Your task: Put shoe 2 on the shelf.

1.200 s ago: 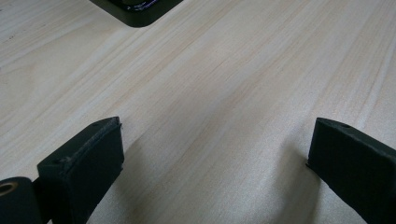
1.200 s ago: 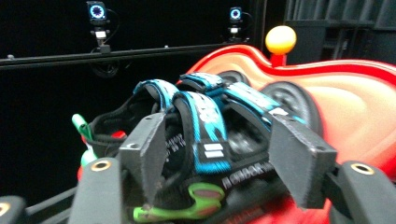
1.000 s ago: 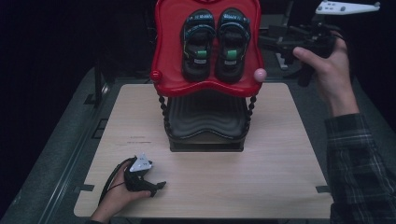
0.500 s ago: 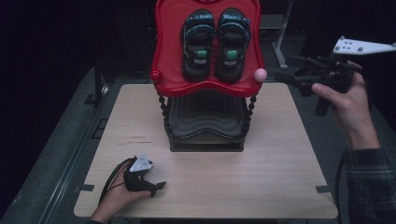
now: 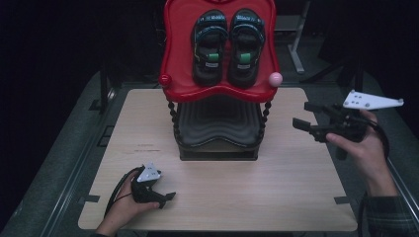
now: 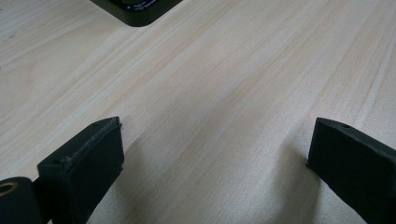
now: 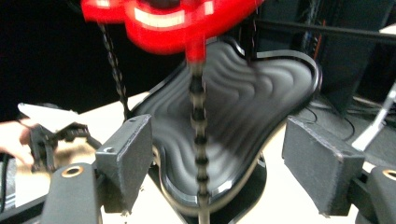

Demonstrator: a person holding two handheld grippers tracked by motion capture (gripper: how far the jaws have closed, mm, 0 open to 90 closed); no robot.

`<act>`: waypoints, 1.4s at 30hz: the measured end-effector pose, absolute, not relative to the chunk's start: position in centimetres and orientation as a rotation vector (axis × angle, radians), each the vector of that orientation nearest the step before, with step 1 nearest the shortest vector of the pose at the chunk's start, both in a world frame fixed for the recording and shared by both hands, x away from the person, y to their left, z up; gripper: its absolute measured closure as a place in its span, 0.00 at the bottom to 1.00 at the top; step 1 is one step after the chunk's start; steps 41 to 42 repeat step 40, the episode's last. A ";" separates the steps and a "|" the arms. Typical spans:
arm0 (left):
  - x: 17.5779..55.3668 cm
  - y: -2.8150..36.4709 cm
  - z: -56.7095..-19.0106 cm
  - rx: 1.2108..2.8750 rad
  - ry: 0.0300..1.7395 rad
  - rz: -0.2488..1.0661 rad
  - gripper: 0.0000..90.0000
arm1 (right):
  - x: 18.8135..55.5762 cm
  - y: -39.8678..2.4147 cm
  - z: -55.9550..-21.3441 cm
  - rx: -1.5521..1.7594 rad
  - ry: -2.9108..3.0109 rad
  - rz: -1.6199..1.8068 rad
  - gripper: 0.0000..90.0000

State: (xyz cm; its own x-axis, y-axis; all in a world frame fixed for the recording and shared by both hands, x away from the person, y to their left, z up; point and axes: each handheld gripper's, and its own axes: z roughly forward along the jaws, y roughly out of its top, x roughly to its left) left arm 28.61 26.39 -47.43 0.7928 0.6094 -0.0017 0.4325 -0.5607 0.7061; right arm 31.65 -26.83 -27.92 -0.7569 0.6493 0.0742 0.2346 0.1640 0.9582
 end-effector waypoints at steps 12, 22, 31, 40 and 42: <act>28.6 26.4 -47.4 2.255 0.765 0.314 0.03 | 29.3 -27.5 -35.9 0.959 2.190 1.442 0.26; 28.6 26.4 -47.4 2.256 0.766 0.314 0.03 | 27.8 -27.8 -41.6 1.037 2.310 1.299 0.26; 28.5 26.4 -47.4 2.254 0.763 0.314 0.03 | 26.9 -27.7 -45.6 1.089 2.424 1.127 0.24; 28.5 26.4 -47.4 2.255 0.763 0.314 0.03 | 26.8 -27.6 -46.7 1.109 2.460 1.052 0.22; 28.5 26.4 -47.4 2.255 0.763 0.314 0.03 | 26.8 -27.6 -46.7 1.109 2.460 1.052 0.22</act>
